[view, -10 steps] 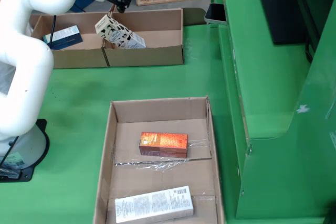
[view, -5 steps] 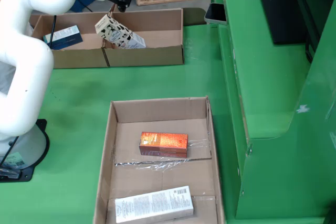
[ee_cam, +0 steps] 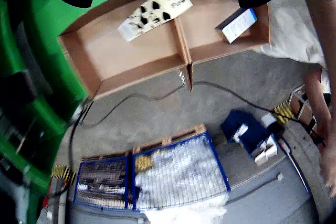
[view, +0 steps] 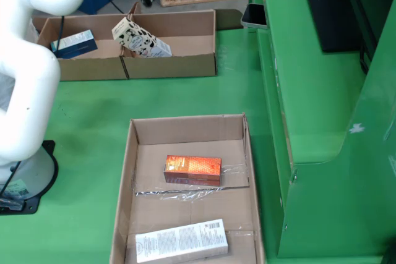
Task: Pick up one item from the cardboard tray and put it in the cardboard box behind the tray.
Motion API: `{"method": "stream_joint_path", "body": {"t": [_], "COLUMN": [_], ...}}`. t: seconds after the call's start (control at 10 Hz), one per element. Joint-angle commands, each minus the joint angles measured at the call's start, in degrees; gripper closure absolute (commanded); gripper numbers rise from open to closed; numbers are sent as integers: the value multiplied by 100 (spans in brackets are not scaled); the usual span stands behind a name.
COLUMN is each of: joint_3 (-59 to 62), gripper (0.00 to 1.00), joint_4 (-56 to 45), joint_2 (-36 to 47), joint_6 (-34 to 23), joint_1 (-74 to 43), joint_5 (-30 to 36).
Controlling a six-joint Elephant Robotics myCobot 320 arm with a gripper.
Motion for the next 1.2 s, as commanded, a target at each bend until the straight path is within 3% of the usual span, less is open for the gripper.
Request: {"method": "stream_joint_path", "body": {"t": [0.0,0.1,0.2,0.4,0.5,0.6,0.7,1.1], "joint_3": [149,149,1236,1236,149,149,149,149], "gripper": [0,0,0,0,0,0,0,0], "joint_4": [-370,-370,-1693,-1693,-1528,-1528,-1829,-1829], "joint_2": [1070,1070,1255,1255,2378,2378,2820,2820], "joint_6": [177,177,362,362,421,421,289,289], "joint_1": [163,163,697,697,1481,1481,2230,2230], "joint_5": [-962,-962,-2095,-2095,-3478,-3478,-4648,-4648]}}
